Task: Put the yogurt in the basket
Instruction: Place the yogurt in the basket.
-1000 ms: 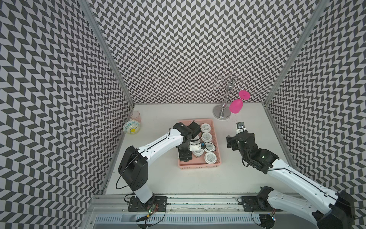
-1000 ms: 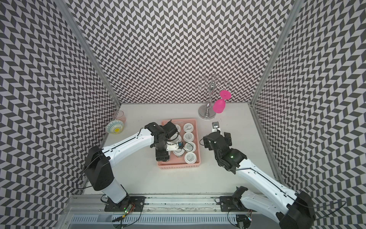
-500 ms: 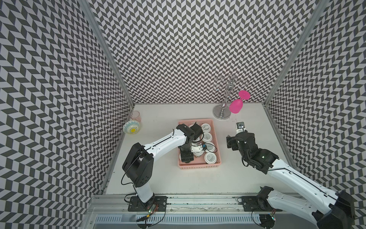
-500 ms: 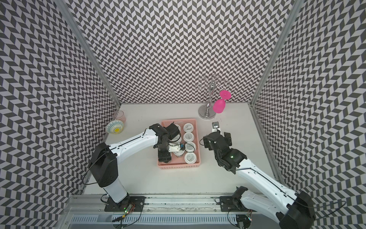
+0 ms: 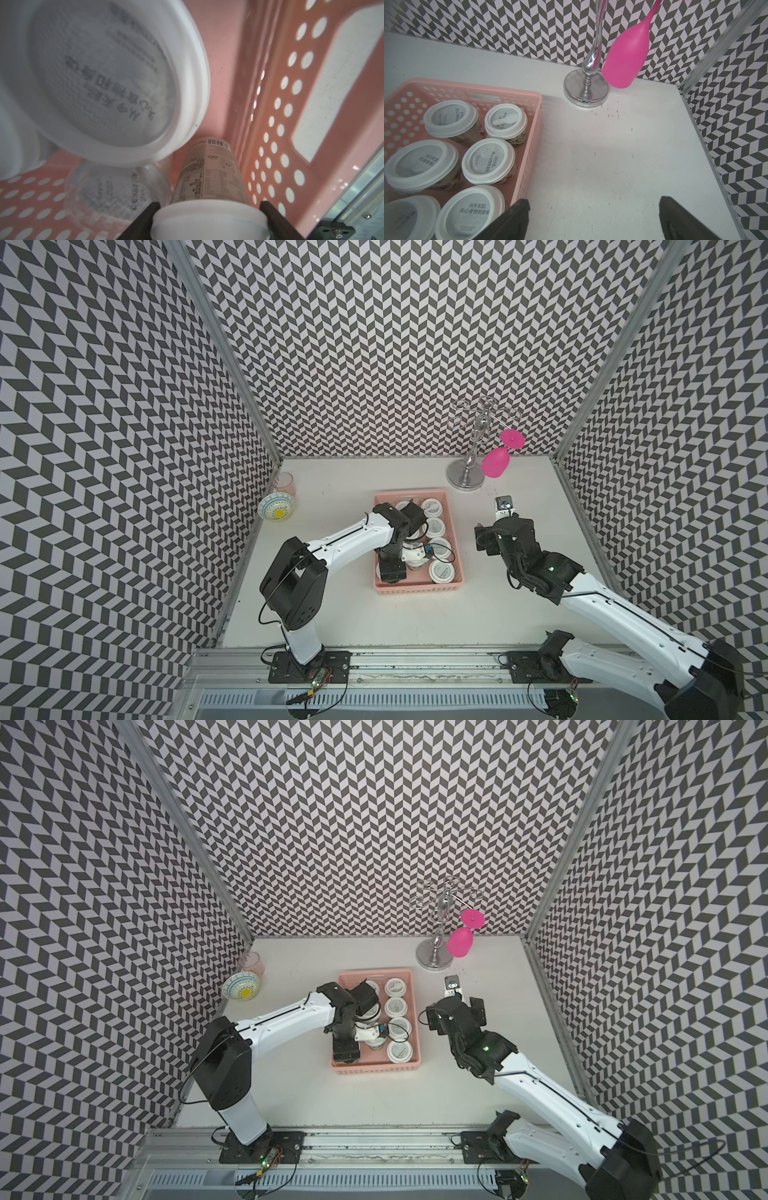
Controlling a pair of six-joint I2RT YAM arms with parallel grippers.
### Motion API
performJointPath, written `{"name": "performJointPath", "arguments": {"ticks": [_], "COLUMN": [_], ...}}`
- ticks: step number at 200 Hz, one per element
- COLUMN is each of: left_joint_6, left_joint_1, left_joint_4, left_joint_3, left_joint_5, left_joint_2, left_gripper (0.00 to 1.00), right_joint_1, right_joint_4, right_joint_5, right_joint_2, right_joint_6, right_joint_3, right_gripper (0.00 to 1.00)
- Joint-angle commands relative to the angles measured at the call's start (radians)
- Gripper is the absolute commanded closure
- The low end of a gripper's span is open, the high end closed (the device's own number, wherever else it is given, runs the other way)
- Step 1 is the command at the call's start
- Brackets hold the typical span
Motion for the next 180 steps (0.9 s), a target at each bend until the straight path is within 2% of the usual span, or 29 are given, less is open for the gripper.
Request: {"name": "performJointPath", "arguments": {"ticks": [1,57,72,82,144,180], "left_joint_6": [-0.001,0.001,0.0,0.0,-0.003,0.015], "left_joint_1": [-0.005,-0.005,-0.005,-0.005,-0.008,-0.007], "left_joint_4": [0.026,0.038,0.034,0.032,-0.007,-0.023], "left_joint_3": [-0.01,0.003,0.004,0.008,0.077,0.118], "left_joint_5": [-0.001,-0.015,-0.016,-0.014,0.04,0.051], "left_joint_2": [0.024,0.03,0.026,0.023,-0.012,-0.077], "left_gripper": [0.23,0.18,0.06,0.01,0.0,0.0], "right_joint_1": [0.002,0.002,0.002,0.002,0.004,0.004], "right_joint_4": [0.037,0.036,0.036,0.036,0.035,0.036], "right_joint_5": [0.012,0.012,0.015,0.015,0.015,0.016], "right_joint_2": [0.002,0.002,0.0,0.001,0.002,0.002], "right_joint_6": [-0.001,-0.003,-0.002,-0.002,-0.002,-0.002], "right_joint_3": [-0.014,-0.014,-0.014,-0.015,-0.015,-0.015], "right_gripper": [0.01,0.0,0.0,0.0,0.0,0.0]}}
